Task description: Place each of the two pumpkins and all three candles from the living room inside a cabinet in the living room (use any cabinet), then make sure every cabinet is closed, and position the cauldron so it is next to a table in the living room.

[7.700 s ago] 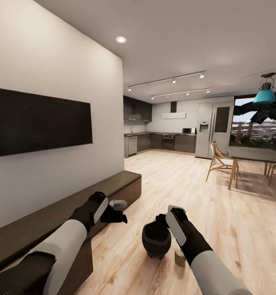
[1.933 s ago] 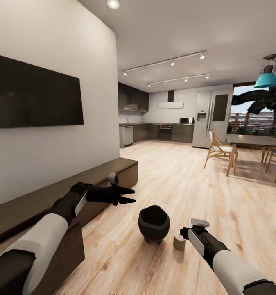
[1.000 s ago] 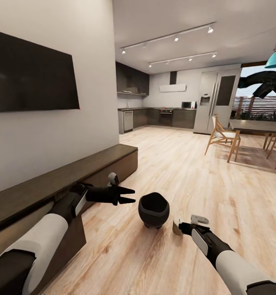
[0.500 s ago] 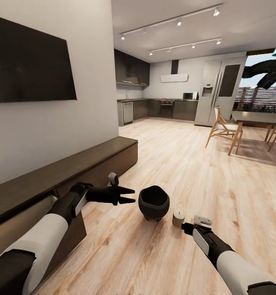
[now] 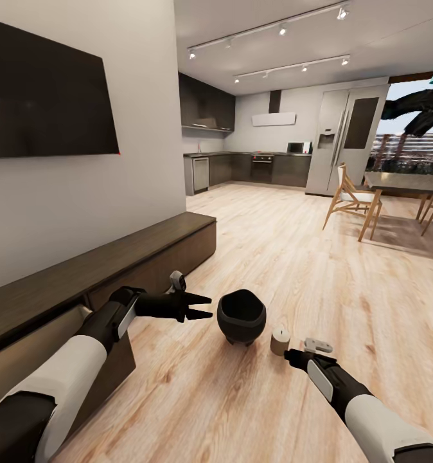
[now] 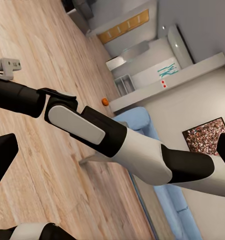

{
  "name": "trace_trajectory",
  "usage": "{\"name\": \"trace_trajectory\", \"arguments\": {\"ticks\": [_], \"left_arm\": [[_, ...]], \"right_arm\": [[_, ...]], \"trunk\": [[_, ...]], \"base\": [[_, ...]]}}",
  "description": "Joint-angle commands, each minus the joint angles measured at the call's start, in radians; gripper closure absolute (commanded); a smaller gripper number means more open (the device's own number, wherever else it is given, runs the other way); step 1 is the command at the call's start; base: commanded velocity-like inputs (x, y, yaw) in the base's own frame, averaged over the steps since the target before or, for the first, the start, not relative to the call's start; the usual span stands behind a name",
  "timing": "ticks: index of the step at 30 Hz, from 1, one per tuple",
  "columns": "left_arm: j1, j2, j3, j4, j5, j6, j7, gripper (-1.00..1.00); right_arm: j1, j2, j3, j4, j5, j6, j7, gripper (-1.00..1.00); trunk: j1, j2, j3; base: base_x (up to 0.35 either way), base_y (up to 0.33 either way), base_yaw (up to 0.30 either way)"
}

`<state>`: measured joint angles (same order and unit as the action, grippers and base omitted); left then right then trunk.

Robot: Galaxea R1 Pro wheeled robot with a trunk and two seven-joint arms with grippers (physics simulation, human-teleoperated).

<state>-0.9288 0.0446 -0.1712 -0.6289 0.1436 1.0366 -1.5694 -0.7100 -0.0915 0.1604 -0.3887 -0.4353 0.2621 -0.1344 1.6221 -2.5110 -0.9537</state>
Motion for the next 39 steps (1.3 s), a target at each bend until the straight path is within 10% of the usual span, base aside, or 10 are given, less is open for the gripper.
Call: {"name": "trace_trajectory", "arguments": {"ticks": [1, 39], "left_arm": [[-0.001, 0.001, -0.006, 0.000, 0.007, 0.011, -0.001, -1.00], [-0.001, 0.000, -0.007, 0.000, 0.007, 0.011, -0.001, -1.00]], "right_arm": [[0.000, -0.001, 0.008, -0.002, -0.010, 0.005, -0.008, -1.00], [0.000, 0.001, 0.016, -0.001, 0.004, 0.024, -0.005, -1.00]], "trunk": [[0.000, 0.000, -0.001], [0.000, 0.000, -0.001]], "base": [[0.164, 0.000, 0.000], [0.218, -0.168, 0.000]]}}
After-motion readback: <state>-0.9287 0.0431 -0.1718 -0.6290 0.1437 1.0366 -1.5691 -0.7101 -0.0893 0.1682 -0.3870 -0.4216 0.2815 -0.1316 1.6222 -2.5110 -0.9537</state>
